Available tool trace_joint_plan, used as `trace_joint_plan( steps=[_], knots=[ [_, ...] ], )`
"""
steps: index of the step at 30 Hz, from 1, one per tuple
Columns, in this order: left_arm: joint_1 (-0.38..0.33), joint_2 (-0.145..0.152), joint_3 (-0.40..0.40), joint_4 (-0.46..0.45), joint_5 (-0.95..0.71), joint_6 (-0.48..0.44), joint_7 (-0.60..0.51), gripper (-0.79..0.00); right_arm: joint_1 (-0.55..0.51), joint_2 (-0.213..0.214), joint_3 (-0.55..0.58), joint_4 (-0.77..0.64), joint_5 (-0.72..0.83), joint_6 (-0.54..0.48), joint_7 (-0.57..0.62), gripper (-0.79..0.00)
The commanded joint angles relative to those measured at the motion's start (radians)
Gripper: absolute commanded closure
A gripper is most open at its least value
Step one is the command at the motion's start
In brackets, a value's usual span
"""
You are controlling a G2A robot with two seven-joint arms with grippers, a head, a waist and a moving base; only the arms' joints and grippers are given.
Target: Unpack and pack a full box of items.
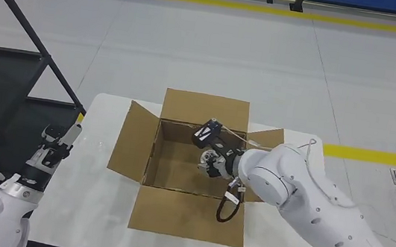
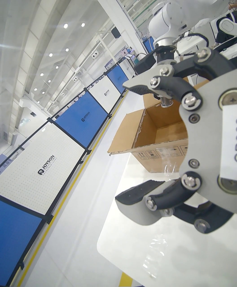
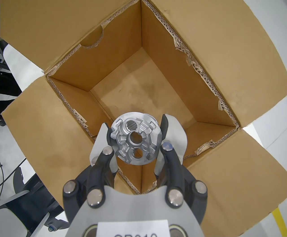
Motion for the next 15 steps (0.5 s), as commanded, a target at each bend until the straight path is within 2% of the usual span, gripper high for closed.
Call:
trace_joint_plan(
  steps=[1,10,12,15],
  knots=[
    [0.000,0.000,0.000,0.000,0.000,0.000,0.000,-0.785,0.000,0.000,-0.001,0.001,0.000,0.000,0.000,0.000],
    [0.000,0.000,0.000,0.000,0.000,0.000,0.000,-0.785,0.000,0.000,-0.001,0.001,0.000,0.000,0.000,0.000],
    [0.000,0.000,0.000,0.000,0.000,0.000,0.000,-0.785,-0.022,-0.006,-0.002,0.048,0.016,-0.023,-0.068,0.000],
    [0.000,0.000,0.000,0.000,0.000,0.000,0.000,-0.785,0.000,-0.046,-0.054,0.137,0.045,-0.067,-0.138,0.000]
  ],
)
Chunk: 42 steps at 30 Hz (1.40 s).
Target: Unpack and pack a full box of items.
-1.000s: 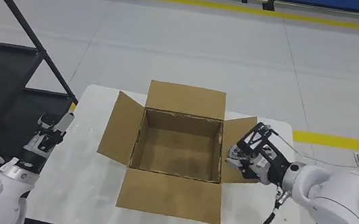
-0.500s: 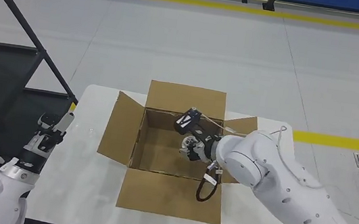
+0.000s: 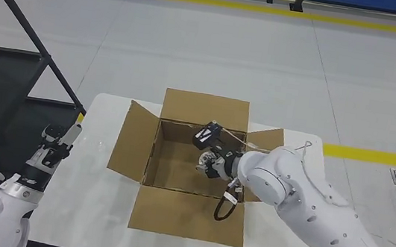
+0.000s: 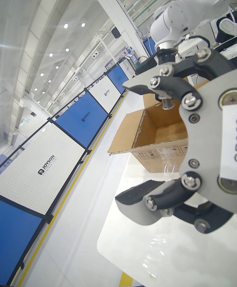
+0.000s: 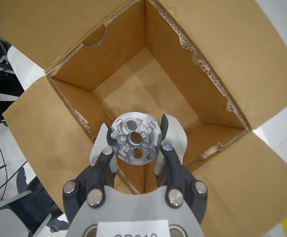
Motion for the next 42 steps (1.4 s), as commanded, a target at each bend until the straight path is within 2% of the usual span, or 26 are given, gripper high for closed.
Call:
trace_joint_plan(
  steps=[1,4,9,13,17,22,27,28,29,30,36,42],
  knots=[
    [0.000,0.000,0.000,0.000,0.000,0.000,0.000,-0.785,0.032,-0.038,-0.048,0.083,0.026,-0.033,-0.051,0.000],
    [0.000,0.000,0.000,0.000,0.000,0.000,0.000,-0.785,0.089,-0.113,-0.140,0.208,0.046,-0.057,-0.075,0.000],
    [0.000,0.000,0.000,0.000,0.000,0.000,0.000,-0.785,0.170,-0.262,-0.258,0.453,0.094,-0.083,-0.104,0.000],
    [0.000,0.000,0.000,0.000,0.000,0.000,0.000,-0.785,0.204,-0.373,-0.307,0.669,0.121,-0.116,-0.139,0.000],
    [0.000,0.000,0.000,0.000,0.000,0.000,0.000,-0.785,0.216,-0.464,-0.333,0.852,0.123,-0.124,-0.178,0.000],
    [0.000,0.000,0.000,0.000,0.000,0.000,0.000,-0.785,0.209,-0.540,-0.344,1.019,0.109,-0.129,-0.249,0.000],
    [0.000,0.000,0.000,0.000,0.000,0.000,0.000,-0.785,0.201,-0.594,-0.341,1.142,0.104,-0.150,-0.276,0.000],
    [0.000,0.000,0.000,0.000,0.000,0.000,0.000,-0.785,0.201,-0.602,-0.340,1.160,0.103,-0.156,-0.278,-0.092],
    [0.000,0.000,0.000,0.000,0.000,0.000,0.000,-0.785,0.202,-0.610,-0.338,1.175,0.102,-0.161,-0.280,-0.336],
    [0.000,0.000,0.000,0.000,0.000,0.000,0.000,-0.785,0.203,-0.616,-0.337,1.188,0.101,-0.166,-0.277,-0.785],
    [0.000,0.000,0.000,0.000,0.000,0.000,0.000,-0.785,0.220,-0.642,-0.320,1.230,0.092,-0.205,-0.301,-0.785],
    [0.000,0.000,0.000,0.000,0.000,0.000,0.000,-0.785,0.238,-0.647,-0.305,1.223,0.074,-0.216,-0.318,-0.785]
  ],
)
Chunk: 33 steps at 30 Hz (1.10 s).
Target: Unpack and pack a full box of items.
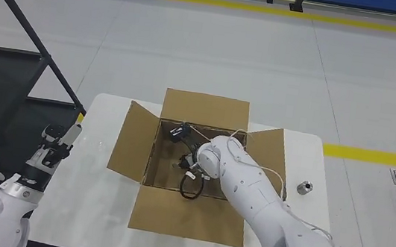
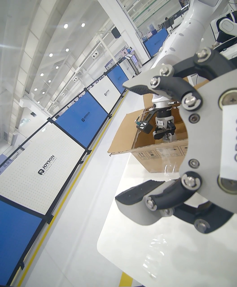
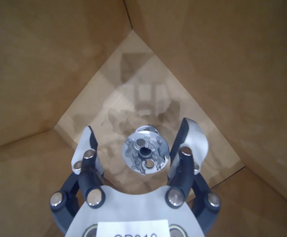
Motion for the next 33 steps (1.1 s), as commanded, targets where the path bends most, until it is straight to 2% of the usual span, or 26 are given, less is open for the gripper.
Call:
trace_joint_plan(
  steps=[1,5,12,16,20,23,27,30,33],
  knots=[
    [0.000,0.000,0.000,0.000,0.000,0.000,0.000,-0.785,0.007,0.001,0.004,-0.008,-0.010,0.002,-0.001,-0.785],
    [0.000,0.000,0.000,0.000,0.000,0.000,0.000,-0.785,0.023,0.012,0.016,-0.037,-0.035,-0.013,-0.021,-0.785],
    [0.000,0.000,0.000,0.000,0.000,0.000,0.000,-0.785,0.036,0.081,0.069,-0.130,-0.054,-0.076,-0.042,-0.785],
    [0.000,0.000,0.000,0.000,0.000,0.000,0.000,-0.785,0.021,0.151,0.120,-0.245,-0.072,-0.090,-0.022,-0.785],
    [0.000,0.000,0.000,0.000,0.000,0.000,0.000,-0.785,-0.045,0.253,0.204,-0.474,-0.118,-0.072,0.005,-0.785],
    [0.000,0.000,0.000,0.000,0.000,0.000,0.000,-0.785,-0.156,0.353,0.314,-0.751,-0.193,-0.023,0.070,-0.785],
    [0.000,0.000,0.000,0.000,0.000,0.000,0.000,-0.785,-0.409,0.487,0.545,-1.205,-0.348,0.080,0.223,-0.785],
    [0.000,0.000,0.000,0.000,0.000,0.000,0.000,-0.785,-0.618,0.552,0.731,-1.479,-0.466,0.145,0.289,-0.785],
    [0.000,0.000,0.000,0.000,0.000,0.000,0.000,-0.785,-0.789,0.589,0.886,-1.655,-0.630,0.254,0.331,-0.785]
  ],
)
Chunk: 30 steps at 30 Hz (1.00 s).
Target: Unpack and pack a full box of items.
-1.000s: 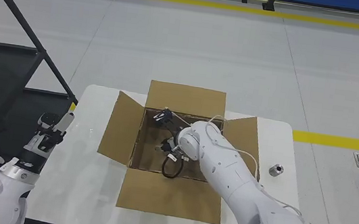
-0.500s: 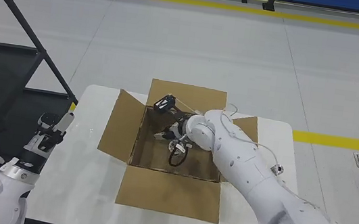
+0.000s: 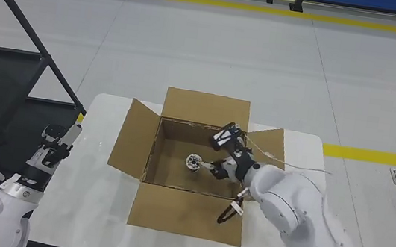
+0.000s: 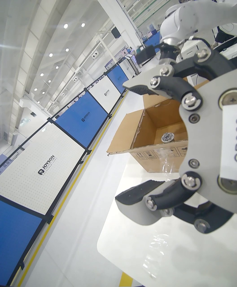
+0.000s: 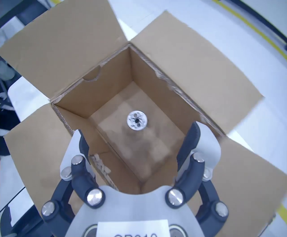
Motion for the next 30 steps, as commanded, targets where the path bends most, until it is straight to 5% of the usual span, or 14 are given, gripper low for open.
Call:
trace_joint_plan(
  steps=[1,6,12,22,28,30],
  knots=[
    [0.000,0.000,0.000,0.000,0.000,0.000,0.000,-0.785,-0.118,0.017,0.111,-0.115,-0.121,0.091,0.027,-0.785],
    [0.000,0.000,0.000,0.000,0.000,0.000,0.000,-0.785,-0.344,0.043,0.368,-0.224,-0.166,0.189,0.020,-0.785],
    [0.000,0.000,0.000,0.000,0.000,0.000,0.000,-0.785,-0.484,0.051,0.555,-0.128,-0.114,0.210,-0.011,-0.785],
    [0.000,0.000,0.000,0.000,0.000,0.000,0.000,-0.785,-0.205,0.035,0.385,0.389,-0.079,0.121,-0.008,-0.785],
    [0.000,0.000,0.000,0.000,0.000,0.000,0.000,-0.785,-0.101,0.026,0.364,0.574,-0.030,0.092,-0.071,-0.785],
    [0.000,0.000,0.000,0.000,0.000,0.000,0.000,-0.785,-0.075,0.026,0.368,0.625,-0.008,0.079,-0.084,-0.379]
  ],
)
